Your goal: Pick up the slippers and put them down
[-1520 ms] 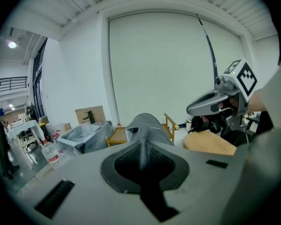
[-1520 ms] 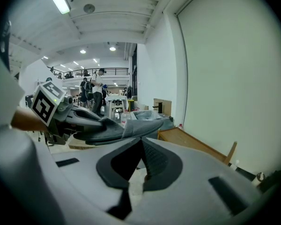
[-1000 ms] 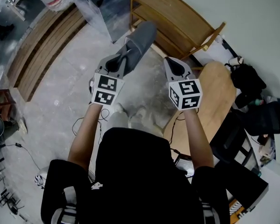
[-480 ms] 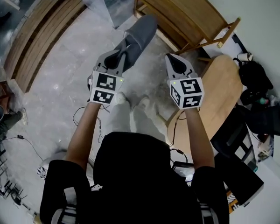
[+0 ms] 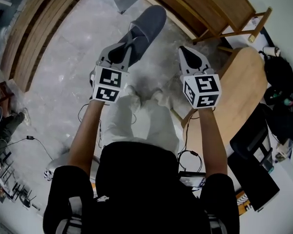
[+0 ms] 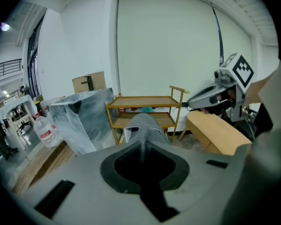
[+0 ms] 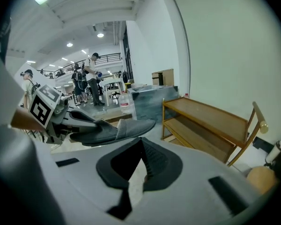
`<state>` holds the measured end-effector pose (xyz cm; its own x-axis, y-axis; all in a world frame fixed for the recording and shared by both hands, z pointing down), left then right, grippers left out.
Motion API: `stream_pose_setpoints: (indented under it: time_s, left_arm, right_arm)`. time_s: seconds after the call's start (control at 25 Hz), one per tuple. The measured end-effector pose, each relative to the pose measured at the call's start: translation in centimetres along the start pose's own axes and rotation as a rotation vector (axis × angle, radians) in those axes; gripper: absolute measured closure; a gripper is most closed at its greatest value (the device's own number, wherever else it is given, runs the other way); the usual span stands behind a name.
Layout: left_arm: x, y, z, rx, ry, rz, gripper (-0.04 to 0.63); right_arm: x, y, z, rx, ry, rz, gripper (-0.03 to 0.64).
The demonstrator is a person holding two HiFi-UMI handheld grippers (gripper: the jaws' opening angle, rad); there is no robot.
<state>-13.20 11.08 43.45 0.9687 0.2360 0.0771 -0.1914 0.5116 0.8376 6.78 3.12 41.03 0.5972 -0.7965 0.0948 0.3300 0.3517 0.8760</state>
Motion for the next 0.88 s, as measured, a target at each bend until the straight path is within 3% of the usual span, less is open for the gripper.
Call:
stream_pose_setpoints:
  time_s: [0.52,0.88]
  left_arm:
    - [0.6,12.6,11.7,-0.007,0.051,0.011,0.572]
    - [1.0,21.2,19.0,-0.011,0.049,0.061,0.572]
  right_arm:
    - [2.2,13.2,8.8,-0.046,0.008,-0.019,0.618]
    - [3.6,22.5,14.8,-0.050,0.008,-0.032,0.618]
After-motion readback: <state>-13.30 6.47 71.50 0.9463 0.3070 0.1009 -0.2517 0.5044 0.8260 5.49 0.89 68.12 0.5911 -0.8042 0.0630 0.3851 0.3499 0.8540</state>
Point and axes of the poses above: the fingertips, and each gripper's own axes: z forward along the fingers, x to its right, y out of its underside, the point moved 6 cm from there along -z, backward along the fingers, and after that the axes turned 5 degrees about x, right-handed, at the moved point
